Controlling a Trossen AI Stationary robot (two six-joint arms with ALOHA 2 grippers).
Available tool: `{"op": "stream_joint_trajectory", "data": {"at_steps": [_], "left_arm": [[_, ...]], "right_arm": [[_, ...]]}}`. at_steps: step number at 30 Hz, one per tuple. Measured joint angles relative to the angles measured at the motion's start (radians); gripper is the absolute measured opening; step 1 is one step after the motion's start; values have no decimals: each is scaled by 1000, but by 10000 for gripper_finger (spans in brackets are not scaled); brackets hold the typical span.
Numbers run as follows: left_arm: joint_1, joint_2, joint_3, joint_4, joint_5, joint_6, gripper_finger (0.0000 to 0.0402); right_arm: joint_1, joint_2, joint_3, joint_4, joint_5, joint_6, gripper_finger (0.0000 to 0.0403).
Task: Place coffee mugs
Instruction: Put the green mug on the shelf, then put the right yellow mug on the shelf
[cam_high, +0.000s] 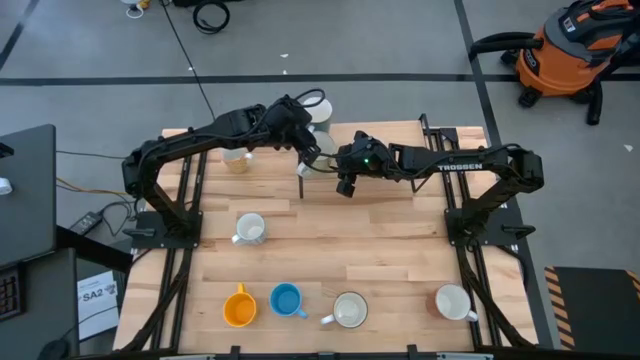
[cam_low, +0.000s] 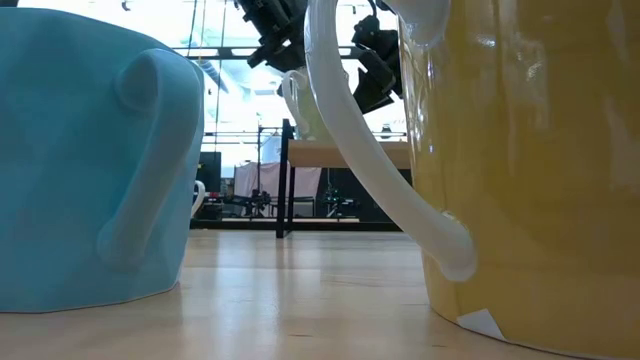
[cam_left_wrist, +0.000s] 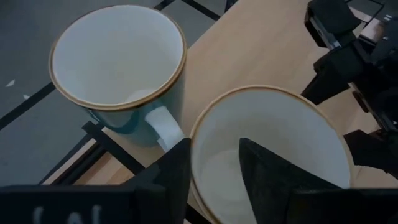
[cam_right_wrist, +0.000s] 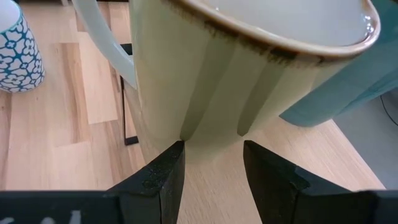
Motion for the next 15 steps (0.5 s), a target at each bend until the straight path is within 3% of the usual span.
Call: {"op": "stream_joint_trajectory", "data": {"at_steps": [6, 15], "left_arm": [[1, 0, 0, 0, -2, 0, 187], [1, -27, 0, -11, 2, 0, 192]], "right_arm": [[0, -6, 0, -4, 0, 0, 170], [0, -68, 0, -55, -3, 0, 170]]}}
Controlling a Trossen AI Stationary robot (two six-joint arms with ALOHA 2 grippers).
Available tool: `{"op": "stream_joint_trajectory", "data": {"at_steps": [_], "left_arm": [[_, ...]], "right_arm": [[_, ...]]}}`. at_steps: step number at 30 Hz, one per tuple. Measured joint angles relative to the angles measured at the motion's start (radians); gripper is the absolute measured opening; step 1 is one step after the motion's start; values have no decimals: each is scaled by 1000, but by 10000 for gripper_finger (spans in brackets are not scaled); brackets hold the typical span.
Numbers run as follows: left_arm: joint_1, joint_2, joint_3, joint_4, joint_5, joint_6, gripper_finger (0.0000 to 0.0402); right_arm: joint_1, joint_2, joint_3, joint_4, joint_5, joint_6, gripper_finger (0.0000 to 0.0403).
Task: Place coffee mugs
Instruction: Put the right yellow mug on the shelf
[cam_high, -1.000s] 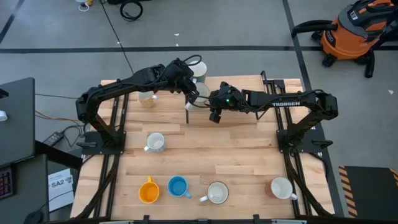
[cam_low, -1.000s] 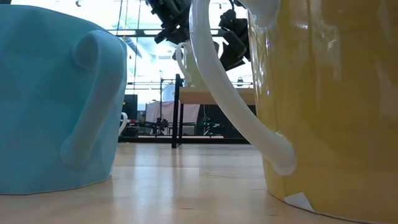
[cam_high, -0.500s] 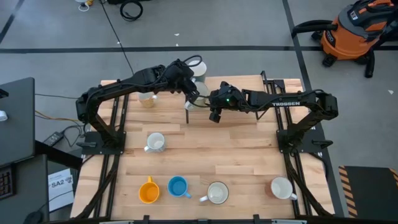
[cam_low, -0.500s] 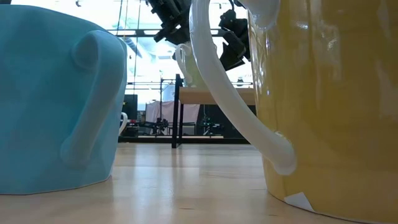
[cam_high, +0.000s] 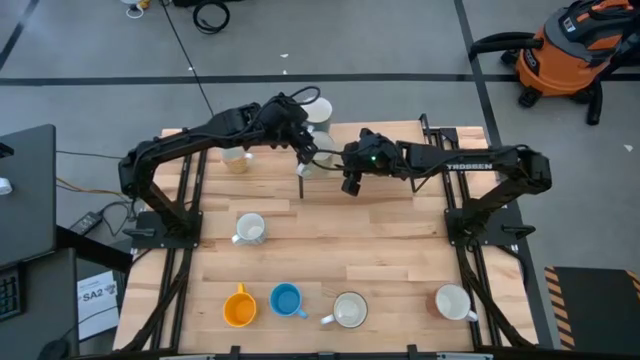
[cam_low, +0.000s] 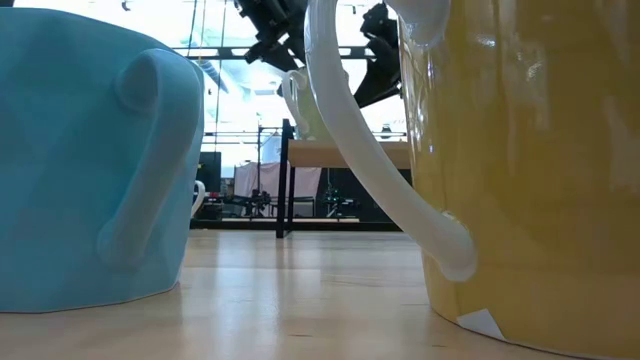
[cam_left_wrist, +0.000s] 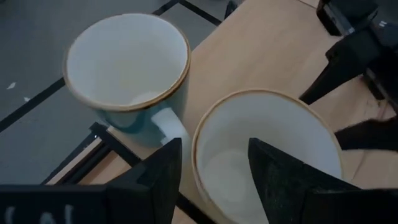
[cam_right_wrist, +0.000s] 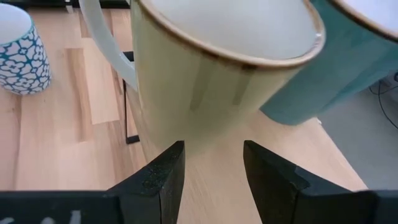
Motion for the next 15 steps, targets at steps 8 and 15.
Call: {"op": "stream_joint_trajectory", "data": {"at_steps": [8, 15], "left_arm": [[-17, -91, 1, -101, 42, 88, 192], [-118, -191, 1, -254, 73, 182, 192]], "right_arm": [[10, -85, 0, -68, -23, 7, 170], [48, -159, 0, -80, -193, 120, 170]]}}
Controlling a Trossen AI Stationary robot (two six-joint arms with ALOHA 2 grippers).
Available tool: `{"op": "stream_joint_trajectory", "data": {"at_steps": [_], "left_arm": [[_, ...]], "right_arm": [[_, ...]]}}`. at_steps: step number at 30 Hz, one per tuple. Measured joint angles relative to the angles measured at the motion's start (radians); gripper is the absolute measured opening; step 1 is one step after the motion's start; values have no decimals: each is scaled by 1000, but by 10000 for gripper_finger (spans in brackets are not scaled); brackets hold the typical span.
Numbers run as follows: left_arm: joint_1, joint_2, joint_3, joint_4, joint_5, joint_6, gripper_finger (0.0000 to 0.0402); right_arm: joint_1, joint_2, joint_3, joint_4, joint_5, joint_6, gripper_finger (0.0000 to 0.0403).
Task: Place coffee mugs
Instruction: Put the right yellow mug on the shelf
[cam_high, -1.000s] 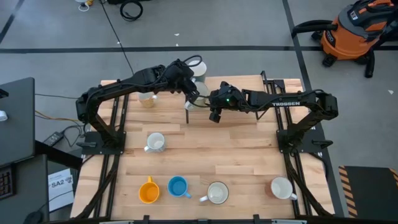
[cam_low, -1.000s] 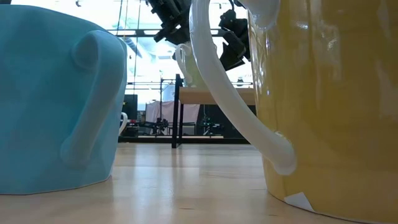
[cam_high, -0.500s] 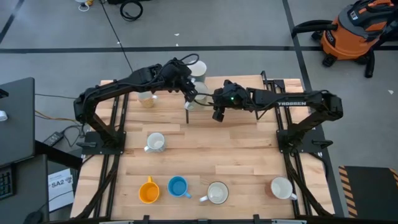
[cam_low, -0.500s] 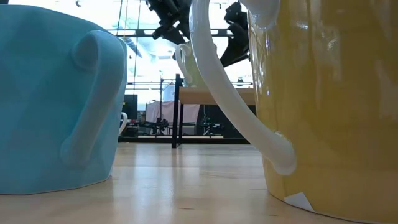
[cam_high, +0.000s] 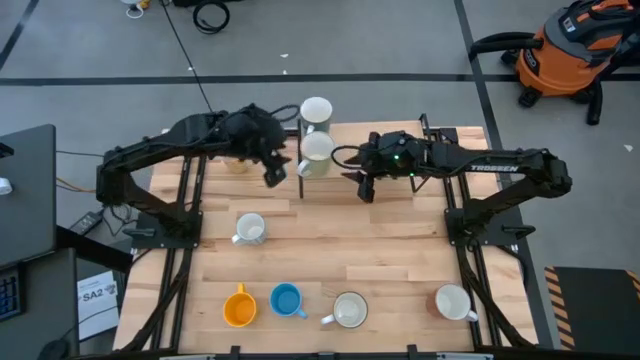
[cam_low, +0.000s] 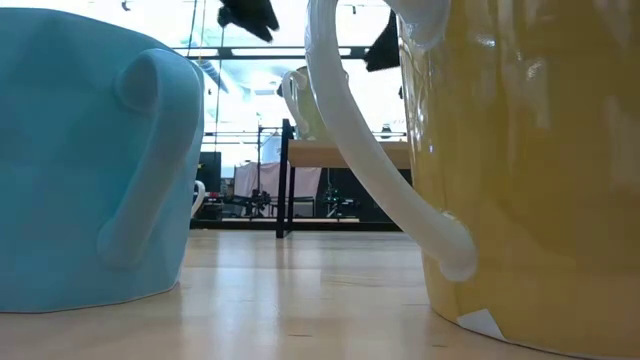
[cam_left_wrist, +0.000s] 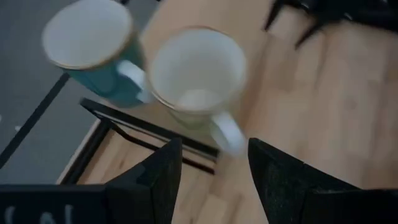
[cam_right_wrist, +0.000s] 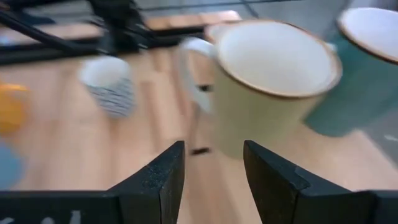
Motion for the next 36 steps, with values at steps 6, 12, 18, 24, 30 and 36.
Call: {"op": "stream_joint_trajectory", "data": {"at_steps": [6, 12, 18, 24, 30, 36], "left_arm": [[-157, -86, -59, 4, 0, 15, 192], [-306, -218, -346, 240, -11, -35, 192], [-390, -284, -564, 419, -12, -74, 192], [-423, -290, -669, 510, -16, -87, 192], [-424, -289, -730, 601, -17, -87, 192], [-424, -289, -742, 608, -17, -86, 192]], "right_arm": [[71, -40, 0, -2, -146, 103, 170], [178, -42, 0, -2, -244, 214, 170], [295, -42, 0, 4, -261, 359, 170], [404, -42, 0, -1, -261, 490, 170], [501, -41, 0, 6, -244, 547, 170], [592, -33, 0, 15, -96, 680, 170]]}}
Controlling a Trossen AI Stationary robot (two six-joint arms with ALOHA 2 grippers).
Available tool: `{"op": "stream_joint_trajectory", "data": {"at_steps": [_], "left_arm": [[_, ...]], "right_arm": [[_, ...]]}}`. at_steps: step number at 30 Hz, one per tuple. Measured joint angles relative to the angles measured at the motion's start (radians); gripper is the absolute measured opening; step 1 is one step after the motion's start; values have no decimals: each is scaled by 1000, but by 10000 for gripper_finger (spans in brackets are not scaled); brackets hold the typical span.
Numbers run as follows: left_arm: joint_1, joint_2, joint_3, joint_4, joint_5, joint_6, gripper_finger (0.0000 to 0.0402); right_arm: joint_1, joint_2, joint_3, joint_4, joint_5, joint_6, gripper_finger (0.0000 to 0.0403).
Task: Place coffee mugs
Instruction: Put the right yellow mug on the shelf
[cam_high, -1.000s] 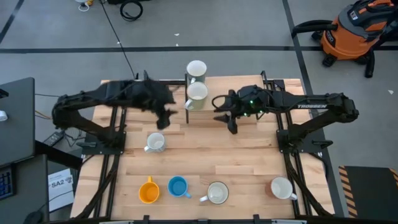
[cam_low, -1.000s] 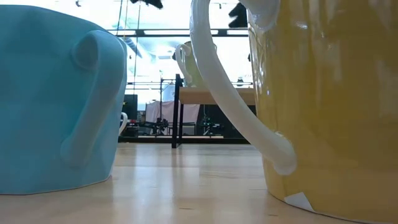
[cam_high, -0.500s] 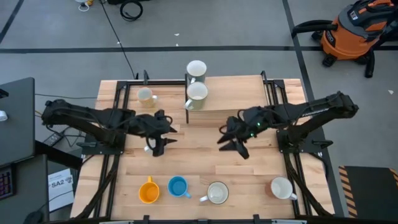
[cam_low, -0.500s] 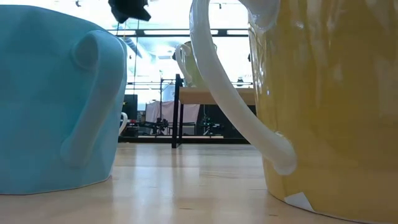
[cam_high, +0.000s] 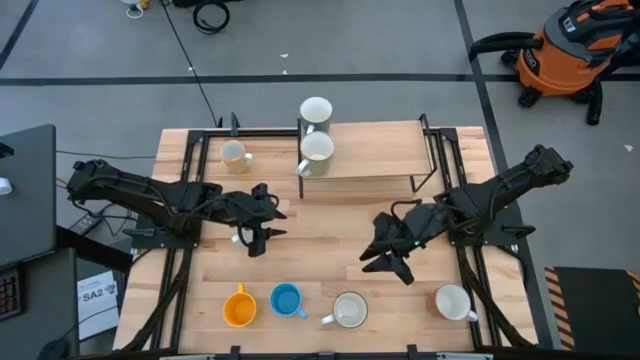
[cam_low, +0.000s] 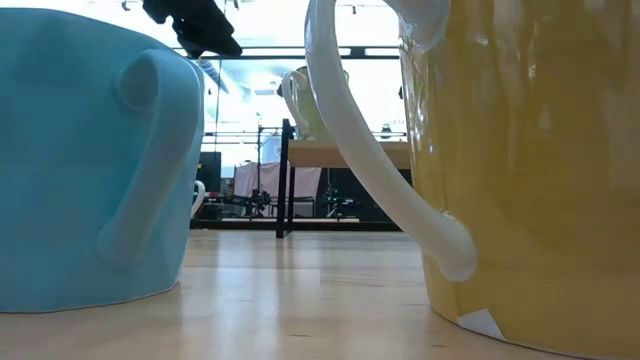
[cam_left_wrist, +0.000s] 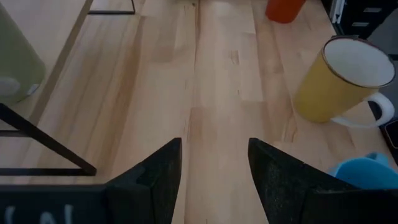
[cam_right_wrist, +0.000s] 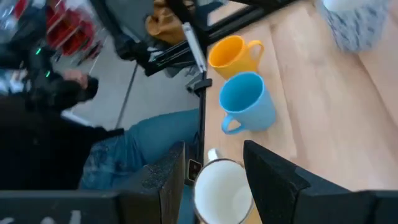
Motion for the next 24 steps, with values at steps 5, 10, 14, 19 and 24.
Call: {"op": "stream_joint_trajectory", "data": {"at_steps": [5, 10, 14, 19, 24], "left_arm": [[0, 0, 0, 1, 0, 0, 192], [0, 0, 0, 0, 0, 1, 192], [0, 0, 0, 0, 0, 1, 192], [0, 0, 0, -1, 0, 1, 192], [0, 0, 0, -1, 0, 1, 192]], "right_arm": [[62, 40, 0, 3, 98, 151, 170], [103, 124, 0, 21, 184, 232, 169], [107, 186, 0, 29, 186, 284, 169], [107, 245, 0, 29, 185, 297, 169], [114, 291, 0, 29, 156, 277, 169]]}}
